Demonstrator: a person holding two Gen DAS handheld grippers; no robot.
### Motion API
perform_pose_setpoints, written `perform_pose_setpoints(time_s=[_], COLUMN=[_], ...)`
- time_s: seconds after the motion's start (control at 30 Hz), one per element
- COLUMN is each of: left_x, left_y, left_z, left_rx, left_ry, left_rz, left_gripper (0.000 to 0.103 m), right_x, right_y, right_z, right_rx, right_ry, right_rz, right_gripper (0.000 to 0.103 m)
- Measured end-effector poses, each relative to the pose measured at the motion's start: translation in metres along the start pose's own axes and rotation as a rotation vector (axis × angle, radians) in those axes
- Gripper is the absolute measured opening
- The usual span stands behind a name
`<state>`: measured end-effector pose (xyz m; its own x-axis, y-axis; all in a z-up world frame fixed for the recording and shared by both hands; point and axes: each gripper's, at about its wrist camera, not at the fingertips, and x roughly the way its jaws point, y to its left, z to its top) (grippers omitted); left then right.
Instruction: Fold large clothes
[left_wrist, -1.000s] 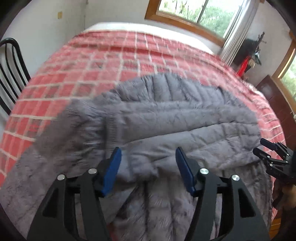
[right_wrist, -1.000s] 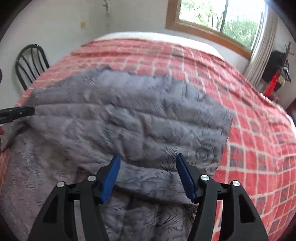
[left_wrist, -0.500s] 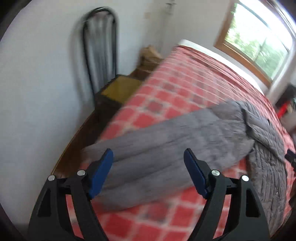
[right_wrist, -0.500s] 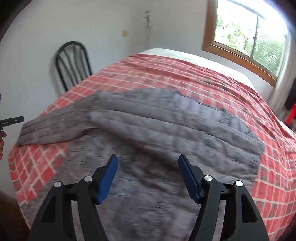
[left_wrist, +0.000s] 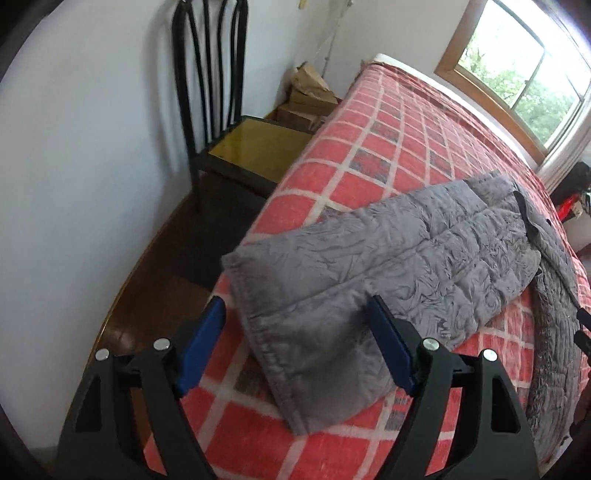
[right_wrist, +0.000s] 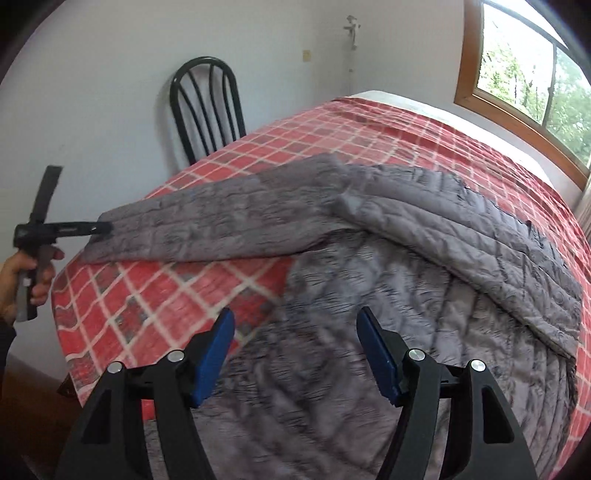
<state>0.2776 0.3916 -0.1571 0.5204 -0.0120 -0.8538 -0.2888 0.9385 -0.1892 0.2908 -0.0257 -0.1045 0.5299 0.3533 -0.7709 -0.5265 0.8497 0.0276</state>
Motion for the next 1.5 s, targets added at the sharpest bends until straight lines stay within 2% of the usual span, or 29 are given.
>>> perform_pose_setpoints(time_s=[0.03,0.07,0.1,0.17,0.2,0.27,0.3,0.5,0.7,0.83,1.03,1.13,1.27,1.4,1.5], left_x=[0.001,0.001,-0.001,-0.007,-0.009,-0.017,-0.021,-0.054,-0.096,-0.120,-0.138,-0.130,-0.095,-0.052,-0.013], left_y=[-0.001,-0.002,-0.002,-0.006,-0.008,-0.010,-0.010,-0.027,-0.074,-0.136,-0.261,-0.321,-0.401,-0.453,-0.495], left_z=[-0.001,-0.001,-0.002,-0.002,-0.002,0.000,0.000,0.008,0.031,0.049,0.058,0.053,0.035,0.010,-0.011], left_rx=[0.004,0.006,0.002,0.006,0.015,0.017,0.013,0.022,0.056,0.137,0.316,0.380,0.449,0.478,0.521], left_ry=[-0.008,-0.021,-0.034,-0.053,-0.064,-0.086,-0.101,-0.172,-0.241,-0.272,-0.279,-0.254,-0.169,-0.089,-0.031], left_rz=[0.002,0.013,0.010,0.002,0.009,-0.009,-0.022,-0.075,-0.183,-0.257,-0.334,-0.371,-0.394,-0.378,-0.338], left_gripper=[0.066,0.058,0.044,0.032,0.021,0.008,0.007,0.003,0.002,0.002,0.002,0.002,0.002,0.002,0.002], right_x=[-0.001,-0.003,-0.004,-0.009,-0.011,-0.013,-0.014,-0.029,-0.044,-0.056,-0.076,-0.084,-0.093,-0.095,-0.091], right_y=[0.003,0.005,0.007,0.008,0.009,0.009,0.009,0.008,0.001,-0.018,-0.067,-0.097,-0.145,-0.200,-0.235], right_z=[-0.001,-0.002,-0.003,-0.007,-0.008,-0.011,-0.011,-0.013,-0.012,-0.014,-0.027,-0.038,-0.057,-0.074,-0.088], right_rx=[-0.005,-0.008,-0.007,0.005,0.008,0.011,0.013,0.018,0.025,0.049,0.105,0.147,0.213,0.282,0.318], right_ry=[-0.002,-0.005,-0.006,-0.009,-0.010,-0.009,-0.010,-0.026,-0.050,-0.062,-0.078,-0.076,-0.070,-0.053,-0.029], right_rz=[-0.014,-0.025,-0.026,-0.027,-0.029,-0.037,-0.040,-0.048,-0.056,-0.071,-0.124,-0.154,-0.205,-0.260,-0.286], right_gripper=[0.069,0.069,0.069,0.070,0.070,0.070,0.070,0.070,0.070,0.070,0.070,0.070,0.070,0.070,0.070])
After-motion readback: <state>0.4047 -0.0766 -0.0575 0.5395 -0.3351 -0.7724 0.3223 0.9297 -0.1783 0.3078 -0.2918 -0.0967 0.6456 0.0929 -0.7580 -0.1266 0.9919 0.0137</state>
